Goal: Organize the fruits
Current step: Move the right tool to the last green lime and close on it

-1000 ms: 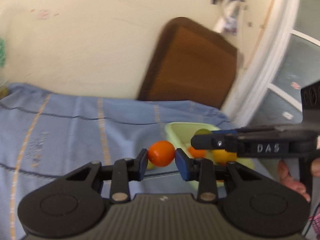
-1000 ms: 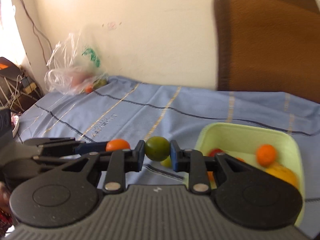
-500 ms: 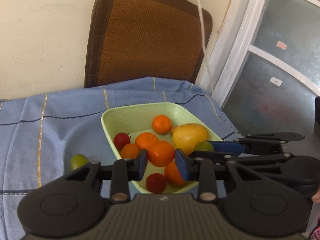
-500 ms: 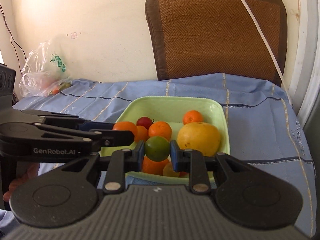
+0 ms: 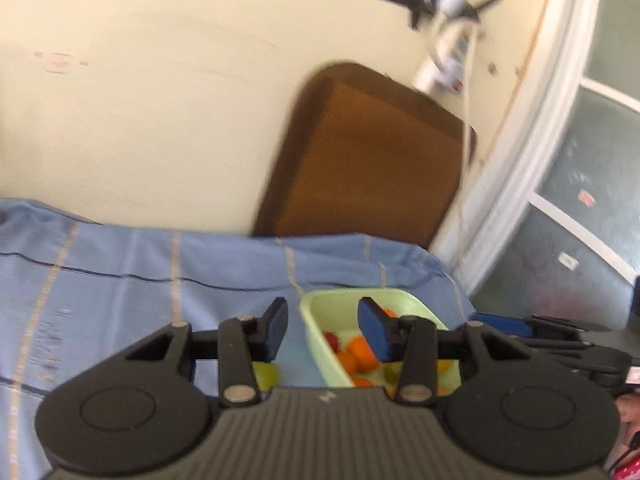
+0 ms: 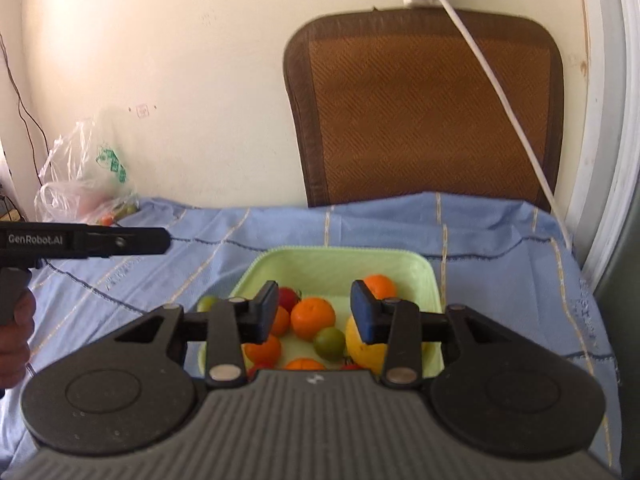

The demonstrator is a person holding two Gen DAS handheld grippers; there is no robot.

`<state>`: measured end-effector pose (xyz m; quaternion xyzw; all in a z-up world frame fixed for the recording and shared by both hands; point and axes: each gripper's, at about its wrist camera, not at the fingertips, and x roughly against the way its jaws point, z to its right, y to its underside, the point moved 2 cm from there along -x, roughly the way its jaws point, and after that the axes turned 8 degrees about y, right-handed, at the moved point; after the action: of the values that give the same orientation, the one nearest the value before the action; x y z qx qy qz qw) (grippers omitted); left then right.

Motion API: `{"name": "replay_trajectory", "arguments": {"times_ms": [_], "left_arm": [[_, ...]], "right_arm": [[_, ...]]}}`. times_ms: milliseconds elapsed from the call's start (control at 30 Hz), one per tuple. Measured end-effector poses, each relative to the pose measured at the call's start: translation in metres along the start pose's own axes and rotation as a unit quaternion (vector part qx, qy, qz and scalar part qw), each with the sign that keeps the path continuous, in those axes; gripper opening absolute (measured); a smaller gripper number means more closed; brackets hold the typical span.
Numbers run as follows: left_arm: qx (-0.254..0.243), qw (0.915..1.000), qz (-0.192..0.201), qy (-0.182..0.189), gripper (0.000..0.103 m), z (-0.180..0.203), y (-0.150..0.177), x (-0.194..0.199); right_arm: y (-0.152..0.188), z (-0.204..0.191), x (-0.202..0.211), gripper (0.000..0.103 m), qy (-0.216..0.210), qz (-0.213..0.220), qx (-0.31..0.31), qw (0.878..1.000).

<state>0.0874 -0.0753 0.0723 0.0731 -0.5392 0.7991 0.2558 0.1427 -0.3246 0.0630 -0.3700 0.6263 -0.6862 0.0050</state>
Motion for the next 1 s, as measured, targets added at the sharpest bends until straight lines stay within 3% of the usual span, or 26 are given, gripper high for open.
{"name": "replay_trajectory", "arguments": {"times_ms": [167,267,367,500,667,767,833,900,1000], "left_arm": [[0.012,0.9987,-0.004,-0.048,0.04,-0.037,0.012,0.015],[0.011,0.9976,-0.027,-0.062,0.04,-0.049,0.024,0.008],[0.024,0.9971,-0.029,-0.066,0.04,-0.061,0.03,0.008],[0.045,0.9968,-0.018,-0.064,0.04,-0.081,0.036,0.021],[0.044,0.9967,-0.022,-0.065,0.04,-0.091,0.044,0.025],[0.043,0.997,-0.024,-0.059,0.04,-0.091,0.047,0.023],[0.044,0.9972,-0.026,-0.055,0.04,-0.091,0.049,0.023],[0.04,0.9975,-0.028,-0.05,0.04,-0.088,0.05,0.024],[0.026,0.9984,-0.031,-0.039,0.04,-0.078,0.054,0.029]], "right_arm": [[-0.006,-0.034,-0.005,0.042,-0.036,0.001,0.033,0.999],[-0.003,-0.068,-0.027,0.042,-0.052,-0.023,0.101,0.993],[0.002,-0.106,-0.057,0.04,-0.073,-0.071,0.18,0.978],[0.006,-0.141,-0.097,0.04,-0.058,-0.107,0.267,0.956],[0.011,-0.158,-0.14,0.04,-0.031,-0.167,0.344,0.923],[0.015,-0.163,-0.146,0.04,-0.022,-0.173,0.374,0.911],[0.014,-0.163,-0.145,0.03,-0.025,-0.182,0.373,0.91],[0.013,-0.163,-0.139,0.03,-0.032,-0.173,0.362,0.915],[0.006,-0.153,-0.112,0.03,-0.069,-0.143,0.289,0.944]]}}
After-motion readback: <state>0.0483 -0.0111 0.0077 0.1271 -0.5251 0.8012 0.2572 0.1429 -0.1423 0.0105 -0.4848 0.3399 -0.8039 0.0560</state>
